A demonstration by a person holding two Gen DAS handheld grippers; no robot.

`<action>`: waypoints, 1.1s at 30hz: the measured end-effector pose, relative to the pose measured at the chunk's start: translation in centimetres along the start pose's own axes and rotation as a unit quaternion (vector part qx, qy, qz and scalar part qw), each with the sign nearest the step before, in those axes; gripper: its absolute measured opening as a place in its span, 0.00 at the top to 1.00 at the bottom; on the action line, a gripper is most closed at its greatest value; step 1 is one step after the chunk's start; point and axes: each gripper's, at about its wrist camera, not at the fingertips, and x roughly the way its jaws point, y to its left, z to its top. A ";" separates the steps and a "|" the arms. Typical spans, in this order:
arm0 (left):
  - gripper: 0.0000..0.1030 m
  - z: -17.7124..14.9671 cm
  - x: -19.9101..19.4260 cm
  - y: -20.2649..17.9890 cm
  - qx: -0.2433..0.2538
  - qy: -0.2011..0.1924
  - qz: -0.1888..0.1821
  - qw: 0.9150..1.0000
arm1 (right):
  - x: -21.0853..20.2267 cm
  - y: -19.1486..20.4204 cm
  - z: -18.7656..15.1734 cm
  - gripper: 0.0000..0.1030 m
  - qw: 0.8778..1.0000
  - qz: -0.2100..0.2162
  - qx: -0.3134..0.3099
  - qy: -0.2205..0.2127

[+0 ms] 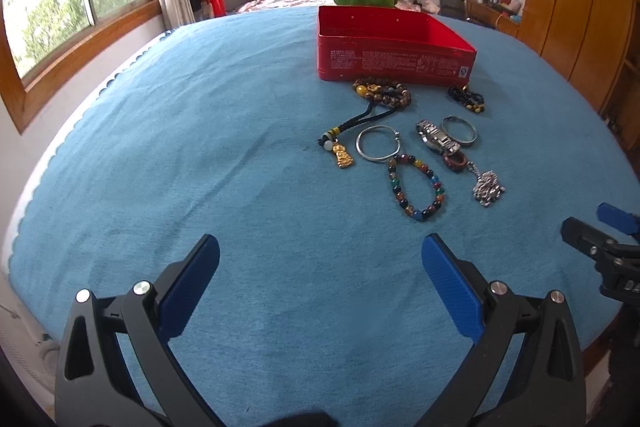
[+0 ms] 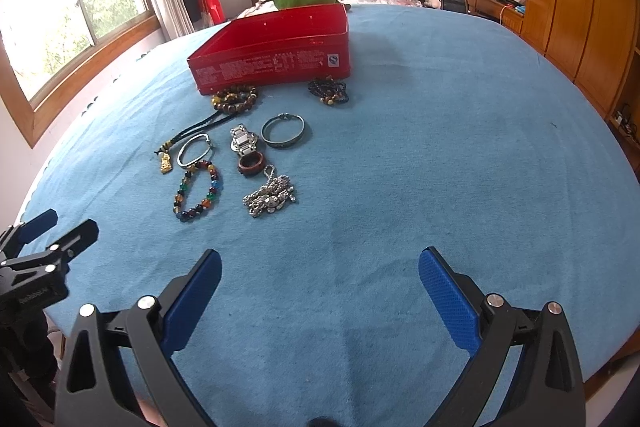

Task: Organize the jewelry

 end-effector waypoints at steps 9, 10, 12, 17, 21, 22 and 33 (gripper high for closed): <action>0.04 1.6 4.2 3.2 -0.057 0.080 -0.076 0.992 | 3.6 -1.9 2.5 0.04 0.993 0.091 0.022 0.071; 0.04 1.9 4.6 3.2 -0.058 0.082 -0.079 0.992 | 3.9 -2.2 3.0 0.04 0.991 0.106 0.030 0.078; 0.04 2.8 5.2 3.4 -0.062 0.084 -0.083 0.991 | 4.2 -2.5 3.8 0.04 0.988 0.126 0.046 0.075; 0.04 5.6 6.3 3.1 -0.049 0.081 -0.074 0.993 | 4.6 -3.0 7.1 0.04 0.990 0.128 0.035 0.049; 0.04 7.9 7.9 2.8 -0.037 0.095 -0.079 0.992 | 6.2 -3.6 10.1 0.13 0.990 0.127 0.030 0.047; 0.04 8.5 8.4 2.7 -0.034 0.099 -0.080 0.991 | 6.8 -3.8 10.8 0.18 0.990 0.130 0.034 0.050; 0.05 13.2 12.4 0.9 -0.006 0.126 -0.098 0.987 | 13.2 -4.1 16.1 0.34 0.987 0.129 0.048 0.087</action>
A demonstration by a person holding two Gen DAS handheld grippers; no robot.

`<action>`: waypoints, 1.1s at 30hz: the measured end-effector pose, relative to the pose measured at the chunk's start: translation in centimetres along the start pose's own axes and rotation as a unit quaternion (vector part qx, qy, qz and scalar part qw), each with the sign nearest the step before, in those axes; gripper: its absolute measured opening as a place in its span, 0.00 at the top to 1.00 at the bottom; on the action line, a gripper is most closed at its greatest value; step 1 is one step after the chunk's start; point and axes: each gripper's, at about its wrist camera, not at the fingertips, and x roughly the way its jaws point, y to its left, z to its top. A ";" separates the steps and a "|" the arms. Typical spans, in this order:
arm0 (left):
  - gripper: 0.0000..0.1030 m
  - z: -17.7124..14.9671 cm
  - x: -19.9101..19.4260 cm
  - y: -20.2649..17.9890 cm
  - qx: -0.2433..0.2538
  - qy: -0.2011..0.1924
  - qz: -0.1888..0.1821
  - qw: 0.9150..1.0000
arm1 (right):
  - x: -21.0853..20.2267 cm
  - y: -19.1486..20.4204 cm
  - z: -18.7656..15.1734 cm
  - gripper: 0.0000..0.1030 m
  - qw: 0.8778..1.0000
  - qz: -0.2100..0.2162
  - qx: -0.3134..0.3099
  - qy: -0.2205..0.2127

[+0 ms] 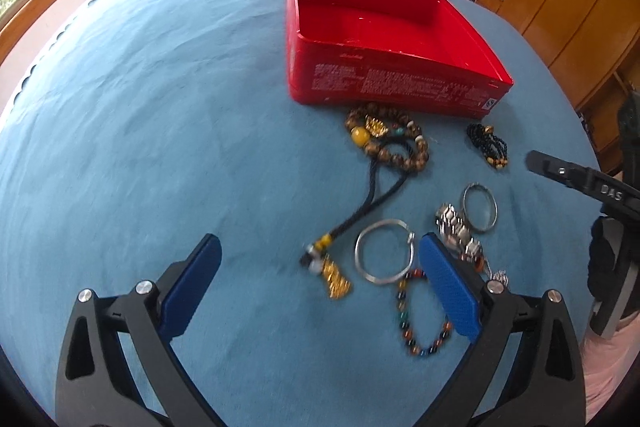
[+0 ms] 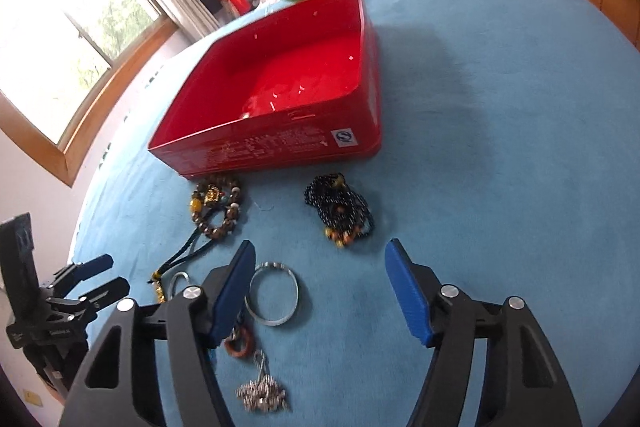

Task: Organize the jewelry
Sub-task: 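Grasp the black bead strand with the right tool while the left tool grasps the black cord pendant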

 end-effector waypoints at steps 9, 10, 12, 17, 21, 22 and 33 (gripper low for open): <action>0.05 1.5 3.3 0.4 -0.004 0.024 -0.017 1.000 | 4.8 0.2 2.3 0.33 0.998 -0.062 -0.012 0.032; 0.05 1.5 3.7 0.5 -0.005 0.028 -0.021 0.999 | 5.2 0.3 2.4 0.33 0.997 -0.063 -0.019 0.033; 0.05 1.5 4.3 0.6 -0.005 0.030 -0.023 0.999 | 5.5 0.6 2.2 0.47 0.996 -0.079 -0.038 0.026; 0.05 1.4 4.9 0.3 0.004 0.035 -0.043 0.998 | 5.4 0.3 1.9 0.78 0.996 -0.069 -0.051 0.018; 0.15 1.4 5.0 0.1 0.006 0.035 -0.056 0.998 | 4.7 -0.7 1.5 0.83 0.998 -0.044 -0.037 0.016; 0.22 1.5 5.1 0.0 0.008 0.035 -0.053 0.998 | 4.5 -0.9 1.4 0.84 0.999 -0.039 -0.035 0.014; 0.46 1.0 5.3 -1.8 0.037 0.047 -0.074 0.995 | 4.0 -1.3 0.7 0.84 0.999 -0.020 -0.026 0.020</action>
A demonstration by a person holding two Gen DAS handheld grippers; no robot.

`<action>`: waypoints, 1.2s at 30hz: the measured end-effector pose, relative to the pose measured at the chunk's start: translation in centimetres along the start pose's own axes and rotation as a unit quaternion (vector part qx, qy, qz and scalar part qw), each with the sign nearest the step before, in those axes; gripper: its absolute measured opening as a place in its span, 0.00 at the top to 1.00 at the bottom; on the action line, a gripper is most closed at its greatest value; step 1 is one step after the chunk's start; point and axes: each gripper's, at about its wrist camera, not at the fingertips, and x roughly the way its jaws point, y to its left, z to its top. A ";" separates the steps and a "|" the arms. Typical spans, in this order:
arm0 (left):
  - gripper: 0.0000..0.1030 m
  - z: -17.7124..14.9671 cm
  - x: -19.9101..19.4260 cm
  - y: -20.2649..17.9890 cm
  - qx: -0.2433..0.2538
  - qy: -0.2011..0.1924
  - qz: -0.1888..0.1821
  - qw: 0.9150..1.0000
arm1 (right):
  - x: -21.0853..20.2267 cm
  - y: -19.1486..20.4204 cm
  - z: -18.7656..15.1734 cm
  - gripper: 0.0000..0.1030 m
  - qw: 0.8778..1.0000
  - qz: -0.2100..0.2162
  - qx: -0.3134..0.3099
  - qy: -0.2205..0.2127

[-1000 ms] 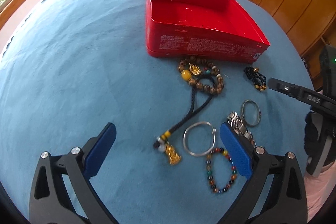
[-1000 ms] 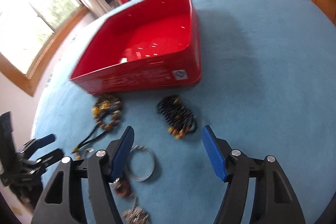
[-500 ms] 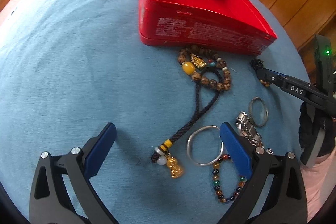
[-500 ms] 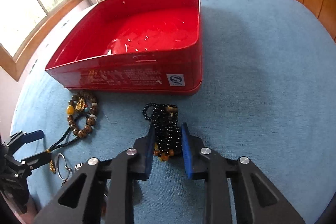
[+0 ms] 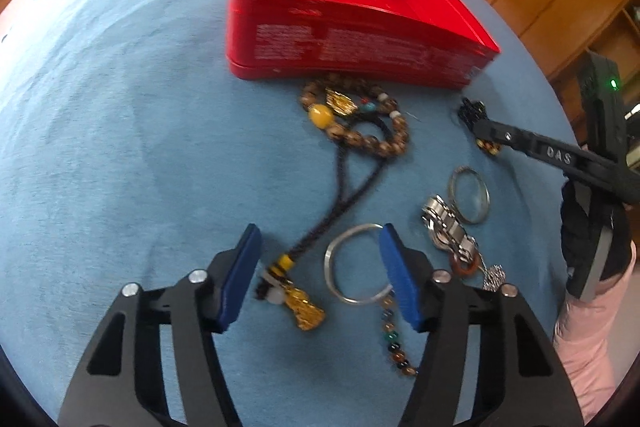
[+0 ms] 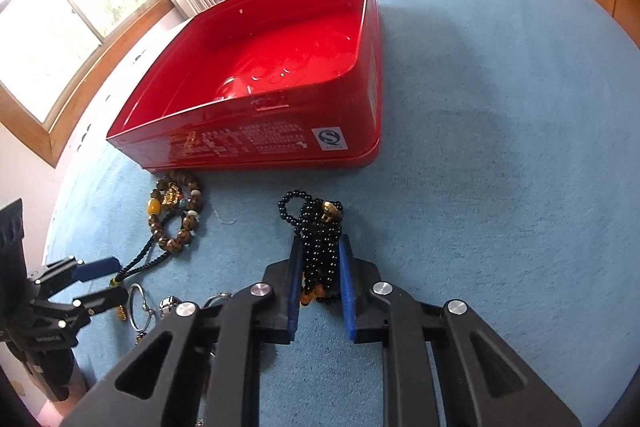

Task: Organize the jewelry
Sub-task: 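Grasp the black bead strand with the right tool while the left tool grasps the black cord pendant, then lift and carry both held jewelry pieces over the red tray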

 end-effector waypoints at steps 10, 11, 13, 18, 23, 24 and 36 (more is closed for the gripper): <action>0.97 -0.4 0.3 -0.3 0.002 0.004 0.018 1.000 | 0.2 0.0 0.3 0.83 1.000 0.005 0.007 0.002; 0.97 -0.5 0.0 0.1 0.000 0.001 0.015 1.000 | 0.2 -0.1 0.3 0.83 1.000 0.005 0.007 0.002; 0.98 -0.7 -0.6 0.3 -0.007 -0.007 0.009 1.000 | 0.1 -0.1 0.3 0.83 1.000 0.005 0.008 0.002; 0.98 -0.9 -2.8 1.2 -0.015 -0.037 -0.001 0.999 | -0.2 0.1 0.1 0.83 1.000 0.025 0.006 0.005; 0.97 -1.0 -3.9 1.5 -0.023 -0.052 0.013 0.998 | -0.3 0.5 0.0 0.83 1.000 0.026 0.000 0.005; 0.97 -1.1 -4.0 1.9 -0.026 -0.054 0.021 0.998 | -0.3 0.5 0.0 0.83 1.000 0.026 0.000 0.005; 0.52 -1.4 -2.3 2.0 -0.010 -0.029 0.061 0.998 | -0.1 0.4 0.0 0.83 1.000 0.028 0.002 0.008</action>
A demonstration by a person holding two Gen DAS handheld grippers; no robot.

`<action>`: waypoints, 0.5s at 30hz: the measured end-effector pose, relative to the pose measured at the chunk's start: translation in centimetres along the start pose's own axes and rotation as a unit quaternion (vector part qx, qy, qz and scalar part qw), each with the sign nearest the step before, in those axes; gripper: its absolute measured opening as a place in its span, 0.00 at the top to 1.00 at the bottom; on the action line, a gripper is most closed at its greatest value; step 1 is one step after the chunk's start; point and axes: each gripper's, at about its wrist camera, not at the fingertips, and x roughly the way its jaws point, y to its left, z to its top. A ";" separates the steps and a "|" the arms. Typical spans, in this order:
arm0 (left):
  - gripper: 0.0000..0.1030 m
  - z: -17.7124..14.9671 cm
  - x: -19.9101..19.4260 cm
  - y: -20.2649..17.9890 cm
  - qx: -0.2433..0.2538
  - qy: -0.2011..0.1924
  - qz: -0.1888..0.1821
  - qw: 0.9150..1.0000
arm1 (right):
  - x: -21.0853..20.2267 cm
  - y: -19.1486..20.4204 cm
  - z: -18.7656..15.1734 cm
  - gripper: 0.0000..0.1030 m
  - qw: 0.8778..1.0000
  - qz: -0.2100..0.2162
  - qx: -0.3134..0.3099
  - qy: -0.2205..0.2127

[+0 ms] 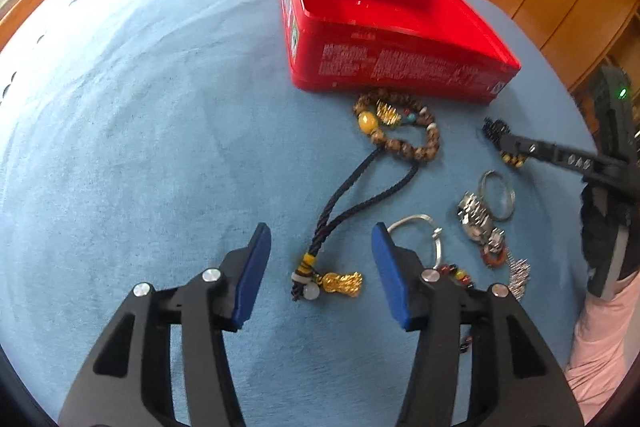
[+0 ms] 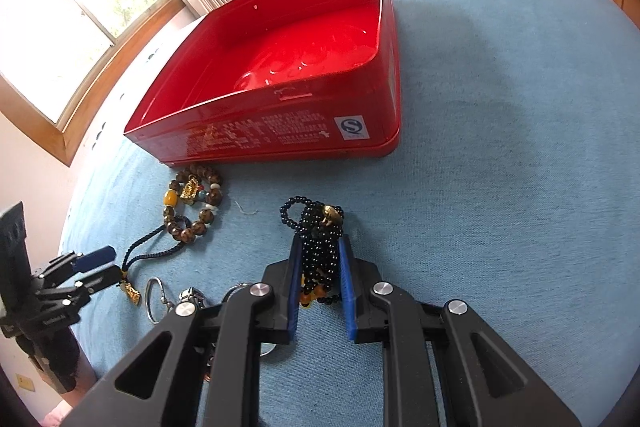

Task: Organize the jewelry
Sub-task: 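Lift and carry both held jewelry pieces over the red tray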

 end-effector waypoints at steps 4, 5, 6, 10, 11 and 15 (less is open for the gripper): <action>0.79 -0.4 1.3 -0.4 0.011 0.019 0.013 1.000 | 0.1 0.0 0.0 0.83 1.000 0.001 0.001 0.001; 0.87 -0.5 1.3 -0.5 0.013 0.016 0.019 1.000 | 0.1 -0.1 0.0 0.83 1.000 0.001 0.001 0.001; 0.90 -0.5 1.4 -0.5 0.014 0.015 0.025 0.999 | 0.2 -0.1 0.0 0.83 1.000 0.001 0.001 0.002; 0.95 -0.4 1.4 -0.1 0.003 0.010 0.013 1.000 | 0.3 -0.1 0.1 0.83 1.000 0.002 0.002 0.002; 0.95 -0.4 1.2 0.0 -0.001 0.006 0.010 1.000 | 0.3 -0.1 0.0 0.83 1.000 0.003 0.004 0.002; 0.95 -0.1 -1.1 0.4 -0.016 -0.037 -0.013 0.999 | -0.3 0.1 0.0 0.85 1.000 0.007 0.005 -0.006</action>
